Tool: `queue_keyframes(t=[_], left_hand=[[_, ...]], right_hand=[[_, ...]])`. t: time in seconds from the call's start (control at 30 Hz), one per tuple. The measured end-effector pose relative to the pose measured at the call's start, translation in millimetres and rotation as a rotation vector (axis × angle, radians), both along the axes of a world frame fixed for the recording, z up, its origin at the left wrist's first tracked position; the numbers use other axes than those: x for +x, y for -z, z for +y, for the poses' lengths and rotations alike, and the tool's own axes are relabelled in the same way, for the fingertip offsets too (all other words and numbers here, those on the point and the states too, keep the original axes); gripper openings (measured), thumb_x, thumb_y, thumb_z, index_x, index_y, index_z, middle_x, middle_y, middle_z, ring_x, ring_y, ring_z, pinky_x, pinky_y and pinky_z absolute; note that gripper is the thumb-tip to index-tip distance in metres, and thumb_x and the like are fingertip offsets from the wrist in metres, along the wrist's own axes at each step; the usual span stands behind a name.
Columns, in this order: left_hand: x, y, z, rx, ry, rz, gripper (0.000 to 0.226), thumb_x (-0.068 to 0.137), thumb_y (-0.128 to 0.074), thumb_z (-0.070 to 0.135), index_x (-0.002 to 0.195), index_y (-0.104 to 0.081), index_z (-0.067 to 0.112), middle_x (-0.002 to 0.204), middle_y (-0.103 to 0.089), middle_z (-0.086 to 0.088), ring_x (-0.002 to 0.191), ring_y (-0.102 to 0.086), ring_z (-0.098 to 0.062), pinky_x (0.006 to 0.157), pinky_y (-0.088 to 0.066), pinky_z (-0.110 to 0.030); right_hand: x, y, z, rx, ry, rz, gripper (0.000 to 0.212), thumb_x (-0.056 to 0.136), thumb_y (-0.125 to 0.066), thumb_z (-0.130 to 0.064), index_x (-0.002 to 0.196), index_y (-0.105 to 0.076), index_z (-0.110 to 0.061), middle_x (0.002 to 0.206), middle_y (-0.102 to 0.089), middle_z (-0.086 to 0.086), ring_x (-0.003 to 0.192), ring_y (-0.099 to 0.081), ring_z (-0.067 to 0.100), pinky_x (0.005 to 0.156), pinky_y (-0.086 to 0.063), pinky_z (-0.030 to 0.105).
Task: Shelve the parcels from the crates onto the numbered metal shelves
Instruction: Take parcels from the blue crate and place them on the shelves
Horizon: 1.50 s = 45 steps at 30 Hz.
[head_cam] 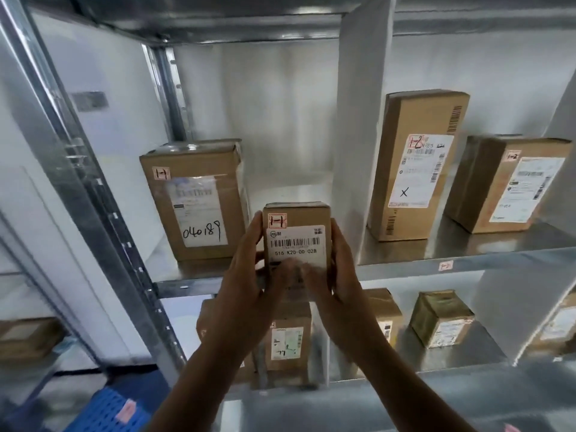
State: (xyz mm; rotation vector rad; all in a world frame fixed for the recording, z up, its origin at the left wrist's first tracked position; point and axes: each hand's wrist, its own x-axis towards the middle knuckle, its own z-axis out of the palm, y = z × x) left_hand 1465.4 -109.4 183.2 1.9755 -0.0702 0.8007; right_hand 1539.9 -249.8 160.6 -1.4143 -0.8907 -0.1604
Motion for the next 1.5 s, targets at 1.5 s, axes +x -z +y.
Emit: queue_keyframes(t=[1.5], left_hand=[[80.9, 56.9, -9.3, 0.835, -0.499, -0.157, 0.078, 0.101, -0.049, 0.055, 0.161, -0.022, 0.013, 0.168, -0.015, -0.022, 0.156, -0.01, -0.044, 0.127, -0.01, -0.055]], right_hand=[[40.1, 14.4, -44.5, -0.414, 0.657, -0.34, 0.069, 0.099, -0.06, -0.036, 0.159, -0.036, -0.014, 0.166, -0.037, 0.007, 0.154, -0.034, 0.029, 0.122, -0.036, 0.058]])
